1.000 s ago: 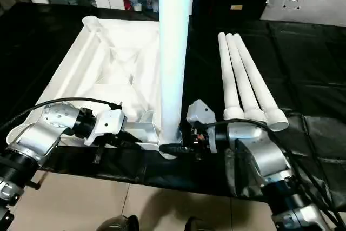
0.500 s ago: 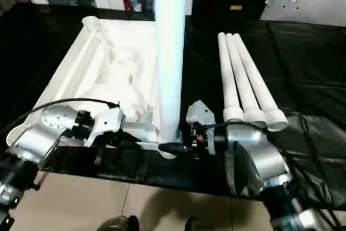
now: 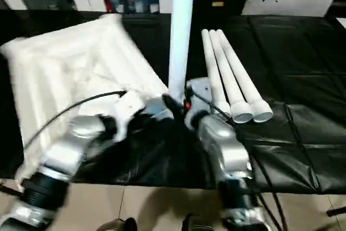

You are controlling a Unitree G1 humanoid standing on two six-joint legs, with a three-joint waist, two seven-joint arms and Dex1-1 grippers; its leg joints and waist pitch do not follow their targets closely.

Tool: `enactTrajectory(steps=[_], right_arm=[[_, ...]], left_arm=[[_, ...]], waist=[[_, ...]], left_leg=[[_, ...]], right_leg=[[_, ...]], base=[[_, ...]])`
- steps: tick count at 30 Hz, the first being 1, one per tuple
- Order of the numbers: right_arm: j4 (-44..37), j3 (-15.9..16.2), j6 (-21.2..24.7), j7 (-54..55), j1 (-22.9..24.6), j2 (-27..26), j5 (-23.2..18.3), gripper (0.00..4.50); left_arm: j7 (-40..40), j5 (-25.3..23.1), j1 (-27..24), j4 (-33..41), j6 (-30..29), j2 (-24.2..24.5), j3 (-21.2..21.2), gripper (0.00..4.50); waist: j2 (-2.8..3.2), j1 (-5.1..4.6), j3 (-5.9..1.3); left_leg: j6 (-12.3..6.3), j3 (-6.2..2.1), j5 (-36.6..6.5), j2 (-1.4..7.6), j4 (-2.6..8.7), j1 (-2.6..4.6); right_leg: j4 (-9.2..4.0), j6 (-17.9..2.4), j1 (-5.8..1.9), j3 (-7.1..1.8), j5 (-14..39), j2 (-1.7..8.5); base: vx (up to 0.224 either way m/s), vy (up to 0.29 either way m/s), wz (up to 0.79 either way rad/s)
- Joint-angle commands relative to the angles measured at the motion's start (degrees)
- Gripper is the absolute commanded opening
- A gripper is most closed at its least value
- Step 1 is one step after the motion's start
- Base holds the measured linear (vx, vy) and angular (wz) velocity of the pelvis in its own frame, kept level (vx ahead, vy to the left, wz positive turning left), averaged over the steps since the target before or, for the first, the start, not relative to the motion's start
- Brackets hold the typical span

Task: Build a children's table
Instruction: Rotate leg to tighten

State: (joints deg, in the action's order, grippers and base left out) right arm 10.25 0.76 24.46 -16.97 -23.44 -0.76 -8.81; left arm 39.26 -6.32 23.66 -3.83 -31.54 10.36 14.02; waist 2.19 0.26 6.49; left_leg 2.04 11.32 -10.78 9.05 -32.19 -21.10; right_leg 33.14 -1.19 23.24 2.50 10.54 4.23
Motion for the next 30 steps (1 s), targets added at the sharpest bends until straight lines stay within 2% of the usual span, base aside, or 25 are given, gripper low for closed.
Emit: enactTrajectory(steps=[1, 2, 5, 6, 8, 10, 11, 14, 15, 18, 19, 24, 25, 26, 28, 30], right_arm=[[4.3, 5.5, 2.6, 0.0, 2.2, -5.0, -0.9, 2.74], [4.5, 4.9, 1.5, 1.3, 2.4, -5.5, -0.6, 3.29], [4.1, 3.6, 0.2, 2.1, 2.7, -5.4, -0.7, 3.59], [4.0, 3.4, 0.1, 2.2, 2.7, -5.4, -0.6, 3.75], [2.9, 2.7, -0.7, 1.4, 3.0, -4.5, -0.5, 3.88], [2.2, 3.0, -1.1, 0.6, 3.2, -3.9, -0.4, 3.94], [1.8, 3.2, -1.3, 0.1, 3.4, -3.6, -0.3, 4.20], [-0.8, 3.6, -1.9, -2.5, 4.6, -1.7, -0.9, 4.35], [-3.4, 4.1, -2.5, -6.0, 6.1, 1.1, -1.5, 4.43], [-5.8, 4.5, -3.6, -10.7, 7.4, 5.3, -1.7, 4.43], [-6.5, 4.6, -4.8, -13.6, 7.9, 7.8, -1.7, 4.43], [-8.7, 4.5, -8.0, -28.3, 8.7, 17.7, -4.1, 4.43], [-8.7, 4.5, -8.0, -28.3, 8.7, 17.7, -4.1, 4.43], [-9.3, 4.5, -8.2, -32.7, 8.7, 20.2, -5.6, 4.43], [-9.7, 5.3, -8.0, -37.8, 8.4, 23.4, -7.0, 4.43], [-9.8, 5.6, -7.9, -39.3, 8.3, 24.3, -7.2, 4.43]], left_arm=[[-4.2, 0.0, 1.6, 3.4, 0.6, -3.6, 2.0, 0.00], [-4.7, -0.5, 1.5, 4.0, 0.6, -3.9, 2.5, 0.00], [-4.1, -0.9, 1.1, 4.8, 0.6, -3.1, 2.9, 0.00], [-4.0, -1.1, 1.0, 4.9, 0.4, -2.9, 2.9, 0.00], [-3.1, -1.5, 0.5, 5.3, -0.3, -1.1, 2.3, 0.00], [-2.7, -1.2, 0.5, 5.4, -0.6, -0.4, 2.3, 0.00], [-2.4, -1.0, 0.5, 5.5, -0.7, 0.0, 2.3, 0.00], [-0.3, -0.5, 0.4, 5.0, 0.4, 2.1, 2.0, 0.00], [2.4, 0.3, 0.4, 4.0, 2.3, 4.5, 2.0, 0.00], [6.2, 1.2, 0.3, 2.6, 4.9, 7.3, 2.0, 0.00], [9.0, 1.7, 0.2, 1.7, 7.5, 9.0, 2.5, 0.00], [21.1, 3.9, -0.7, -1.2, 17.4, 15.7, 5.3, 0.00], [21.1, 3.9, -0.7, -1.2, 17.4, 15.7, 5.3, 0.00], [24.2, 5.0, -0.7, -1.9, 19.5, 16.9, 5.7, 0.00], [27.9, 6.5, -0.5, -2.8, 21.0, 18.2, 6.0, 0.00], [29.0, 6.8, -0.3, -3.0, 21.5, 18.7, 6.3, 0.00]], waist=[[-0.40, 0.39, -3.12], [-0.39, 0.45, -3.20], [-0.18, 0.40, -3.22], [-0.18, 0.40, -3.22], [-0.08, 0.29, -3.02], [-0.09, 0.27, -3.03], [-0.07, 0.27, -3.05], [-0.03, 0.34, -3.29], [-0.21, 0.49, -3.40], [-0.17, 0.53, -3.75], [-0.17, 0.62, -3.66], [0.05, 1.24, -3.32], [0.05, 1.41, -3.34], [-0.03, 1.91, -3.42], [0.04, 2.21, -3.55], [0.06, 2.48, -3.56]], left_leg=[[-3.83, -1.84, -7.2, 3.87, 3.62, 0.33], [-4.72, -1.83, -5.8, 3.87, 3.54, 0.24], [-6.33, -1.86, -4.5, 3.83, 3.41, 0.07], [-6.33, -1.86, -4.5, 3.83, 3.41, 0.07], [-5.77, -1.90, -7.2, 3.93, 3.60, 0.17], [-5.48, -1.92, -7.8, 3.91, 3.61, 0.15], [-5.34, -1.93, -7.4, 3.93, 3.59, 0.17], [-6.17, -1.85, -4.5, 3.88, 3.33, 0.17], [-6.68, -1.99, -3.3, 3.73, 3.18, -0.02], [-8.83, -1.86, -0.8, 3.65, 2.64, -0.13], [-9.51, -1.78, -0.7, 3.72, 2.57, -0.21], [-8.93, -1.76, -5.1, 4.08, 2.77, 0.28], [-8.90, -1.73, -5.1, 4.11, 2.75, 0.29], [-8.90, -1.66, -4.6, 4.17, 2.68, 0.60], [-9.16, -1.67, -3.7, 4.29, 2.61, 0.51], [-9.29, -1.60, -3.3, 4.35, 2.52, 0.52]], right_leg=[[-3.57, -13.0, -2.31, -2.89, 8.8, 4.14], [-3.36, -13.5, -2.43, -2.78, 6.5, 4.14], [-2.93, -14.5, -2.68, -2.56, 2.6, 4.02], [-2.93, -14.5, -2.68, -2.56, 2.6, 4.02], [-3.28, -14.1, -2.64, -2.57, 5.7, 4.08], [-3.31, -13.9, -2.70, -2.61, 6.4, 4.14], [-3.28, -13.8, -2.68, -2.64, 6.1, 4.14], [-2.71, -14.5, -2.83, -2.60, 1.4, 3.96], [-2.54, -14.6, -3.17, -2.49, -0.4, 3.99], [-1.91, -15.6, -3.10, -2.47, -5.2, 3.92], [-1.89, -15.6, -2.96, -2.45, -5.7, 3.97], [-2.38, -15.5, -2.68, -2.41, 1.0, 4.01], [-2.31, -15.5, -2.66, -2.43, 1.1, 4.01], [-2.20, -15.8, -2.55, -2.48, 0.4, 3.99], [-1.87, -16.3, -2.58, -2.48, -1.0, 4.03], [-1.75, -16.8, -2.51, -2.46, -1.6, 4.04]], base=[[0.000, 0.000, 0.00], [0.000, 0.000, 0.00], [0.000, 0.000, 0.00], [0.000, 0.000, 0.00], [0.000, 0.000, 0.00], [0.000, 0.000, 0.00], [0.000, 0.000, 0.00], [0.000, 0.000, 0.00], [0.000, 0.000, 0.00], [0.000, 0.000, 0.00], [0.000, 0.000, 0.00], [0.000, 0.000, 0.00], [0.000, 0.000, 0.00], [0.000, 0.000, 0.00], [0.000, 0.000, 0.00], [0.000, 0.000, 0.00]])
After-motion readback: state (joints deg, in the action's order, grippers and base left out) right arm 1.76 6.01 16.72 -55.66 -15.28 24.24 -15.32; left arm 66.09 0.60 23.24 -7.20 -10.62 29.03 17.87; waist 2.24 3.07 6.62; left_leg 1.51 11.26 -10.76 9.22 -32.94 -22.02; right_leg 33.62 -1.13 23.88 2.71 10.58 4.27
